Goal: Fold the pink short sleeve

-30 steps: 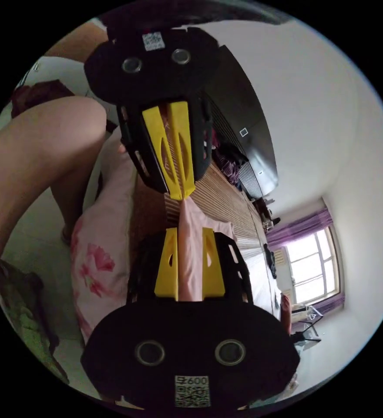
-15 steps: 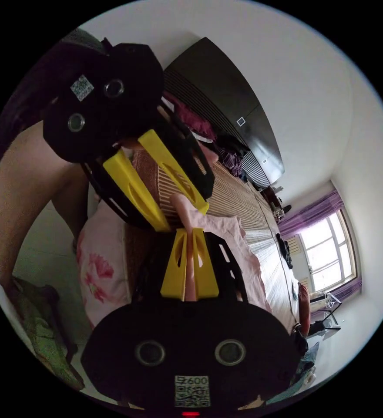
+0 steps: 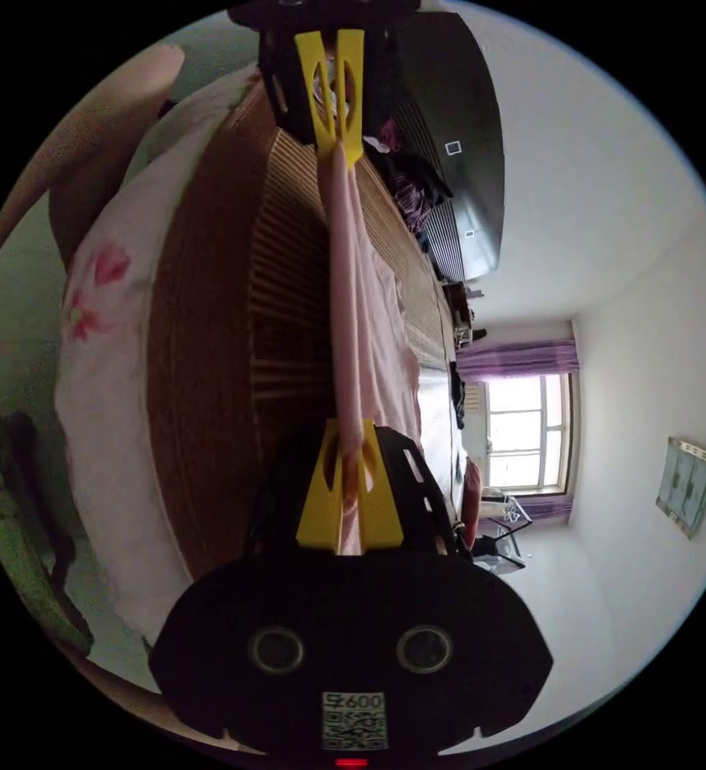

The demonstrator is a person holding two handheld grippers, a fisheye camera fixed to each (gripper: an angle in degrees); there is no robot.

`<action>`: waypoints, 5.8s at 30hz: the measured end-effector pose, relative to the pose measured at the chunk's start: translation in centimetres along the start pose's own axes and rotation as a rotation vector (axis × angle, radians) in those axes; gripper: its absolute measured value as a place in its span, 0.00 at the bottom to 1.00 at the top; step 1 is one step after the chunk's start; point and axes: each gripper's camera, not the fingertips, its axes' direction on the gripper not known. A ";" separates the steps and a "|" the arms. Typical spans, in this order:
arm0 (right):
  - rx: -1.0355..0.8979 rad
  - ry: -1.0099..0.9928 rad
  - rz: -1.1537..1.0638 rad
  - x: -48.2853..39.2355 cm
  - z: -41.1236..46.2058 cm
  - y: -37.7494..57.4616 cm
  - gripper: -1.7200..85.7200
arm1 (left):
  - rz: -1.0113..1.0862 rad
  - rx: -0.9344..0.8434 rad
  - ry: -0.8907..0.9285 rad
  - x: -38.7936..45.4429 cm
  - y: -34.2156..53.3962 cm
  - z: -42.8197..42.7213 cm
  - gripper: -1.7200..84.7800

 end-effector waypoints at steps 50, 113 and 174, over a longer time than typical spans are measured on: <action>-0.181 -0.273 0.117 59.4 34.1 -13.0 0.01 | -0.149 0.107 0.205 -12.2 -55.7 -17.8 0.04; -0.483 -0.424 1.012 52.4 82.1 1.8 0.01 | -1.294 -0.444 0.613 -2.7 -53.4 30.0 0.03; -0.208 -0.340 1.349 42.1 28.5 -20.4 0.01 | -1.291 -0.188 0.530 15.0 -29.2 13.8 0.02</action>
